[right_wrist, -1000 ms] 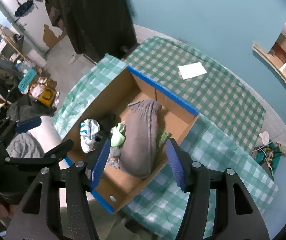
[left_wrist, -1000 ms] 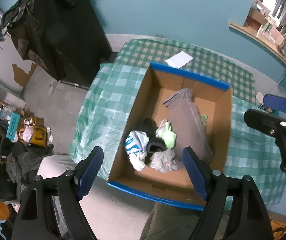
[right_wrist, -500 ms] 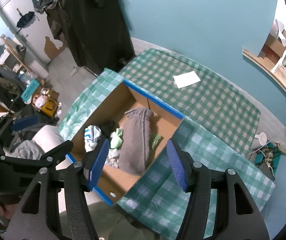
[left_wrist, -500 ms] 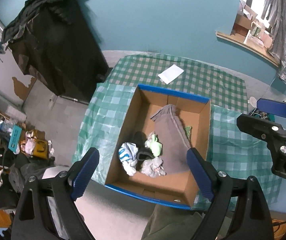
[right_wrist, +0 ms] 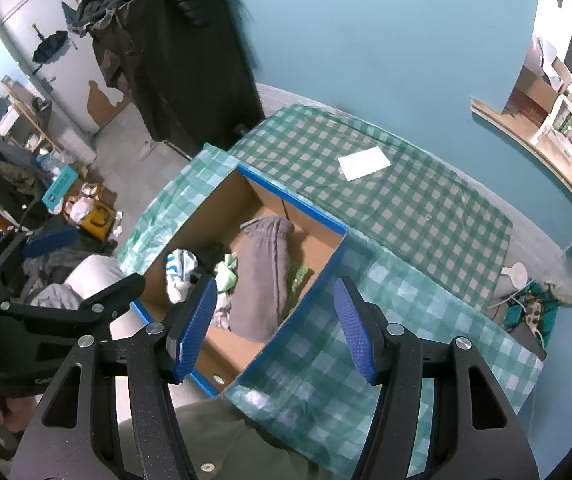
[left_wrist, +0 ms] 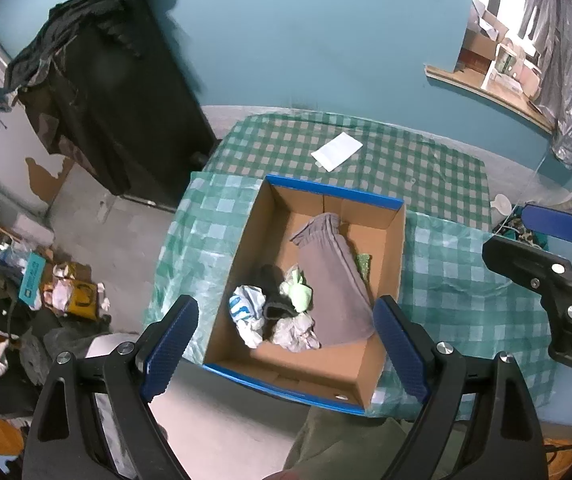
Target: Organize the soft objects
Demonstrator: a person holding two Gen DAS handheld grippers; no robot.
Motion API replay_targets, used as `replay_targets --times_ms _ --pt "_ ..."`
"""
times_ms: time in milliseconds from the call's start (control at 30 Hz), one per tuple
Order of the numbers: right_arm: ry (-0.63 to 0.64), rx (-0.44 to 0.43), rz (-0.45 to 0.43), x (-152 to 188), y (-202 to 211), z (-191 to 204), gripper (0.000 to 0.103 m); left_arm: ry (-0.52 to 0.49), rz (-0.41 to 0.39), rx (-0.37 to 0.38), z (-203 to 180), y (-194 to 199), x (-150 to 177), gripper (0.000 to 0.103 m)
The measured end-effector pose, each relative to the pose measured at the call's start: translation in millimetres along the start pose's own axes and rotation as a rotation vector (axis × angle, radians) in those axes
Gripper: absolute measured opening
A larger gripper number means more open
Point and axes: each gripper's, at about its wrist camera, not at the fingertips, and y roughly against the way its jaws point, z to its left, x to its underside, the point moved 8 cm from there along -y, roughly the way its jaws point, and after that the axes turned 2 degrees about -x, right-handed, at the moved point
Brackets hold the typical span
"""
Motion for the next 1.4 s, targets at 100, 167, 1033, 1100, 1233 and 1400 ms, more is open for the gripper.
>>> replay_targets --times_ms 100,167,1033,1100,1233,1400 --pt "-0.008 -0.002 0.002 2 2 -4 0.061 -0.004 -0.001 0.008 -3 1 0 0.090" --pt "-0.011 0.003 0.003 4 3 -6 0.061 -0.007 -0.002 0.011 -4 2 0 0.090" --pt "-0.025 0.006 0.010 9 5 -12 0.061 -0.014 0.001 0.017 -9 2 -1 0.090" --pt "-0.026 0.006 0.009 9 5 -12 0.061 -0.015 0.001 0.015 -11 1 1 0.090" --pt "-0.025 0.005 0.009 9 5 -12 0.061 -0.016 0.002 0.017 -12 1 1 0.090" --pt "-0.025 0.006 0.011 9 5 -13 0.061 -0.017 0.005 0.019 -14 0 3 0.090"
